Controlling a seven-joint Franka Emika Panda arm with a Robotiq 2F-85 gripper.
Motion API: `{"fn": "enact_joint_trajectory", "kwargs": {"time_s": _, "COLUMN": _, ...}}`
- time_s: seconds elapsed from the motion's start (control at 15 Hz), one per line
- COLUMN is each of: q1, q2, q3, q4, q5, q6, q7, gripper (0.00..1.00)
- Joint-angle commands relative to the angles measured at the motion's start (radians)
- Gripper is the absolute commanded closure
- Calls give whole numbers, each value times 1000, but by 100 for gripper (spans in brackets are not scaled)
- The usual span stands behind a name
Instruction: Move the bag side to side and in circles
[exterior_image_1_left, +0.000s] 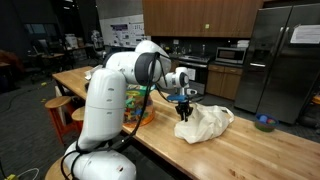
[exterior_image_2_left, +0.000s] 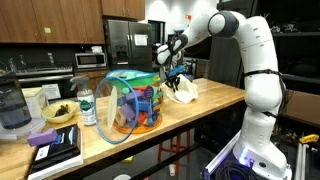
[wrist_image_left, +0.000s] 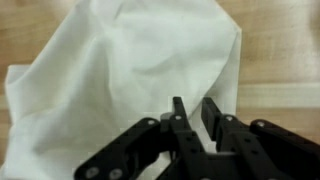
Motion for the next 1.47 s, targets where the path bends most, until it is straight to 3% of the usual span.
{"fn": "enact_joint_trajectory", "kwargs": {"time_s": 0.0, "q1": 38, "q2": 49, "q3": 5, "q4": -26, "q5": -22, "q6": -46, "q7": 62, "gripper": 43}}
{"fn": "enact_joint_trajectory", "kwargs": {"time_s": 0.4, "q1": 52, "q2": 86, "q3": 10, "q4": -8, "q5": -4, "q6": -112, "q7": 64, "gripper": 2}}
{"fn": "enact_joint_trajectory", "kwargs": {"time_s": 0.47, "q1": 53, "q2": 93, "q3": 8, "q4": 4, "q5": 3, "q6": -136, "q7": 75, "gripper": 1}}
{"fn": "enact_joint_trajectory", "kwargs": {"time_s": 0.53, "q1": 51, "q2": 81, "q3": 8, "q4": -15, "q5": -13, "q6": -96, "q7": 62, "gripper": 11}}
{"fn": "enact_joint_trajectory", "kwargs": {"time_s": 0.67, "q1": 51, "q2": 85, "q3": 9, "q4": -13, "q5": -12, "q6": -112, "q7": 63, "gripper": 1}}
{"fn": "enact_joint_trajectory", "kwargs": {"time_s": 0.93, "q1": 52, "q2": 88, "q3": 9, "q4": -9, "q5": -11, "q6": -117, "q7": 63, "gripper": 0}}
{"fn": "enact_joint_trajectory", "kwargs": {"time_s": 1.4, "q1": 57, "q2": 14, "q3": -65, "q4": 65, "q5": -186, "q6": 47, "q7": 181, "gripper": 0}}
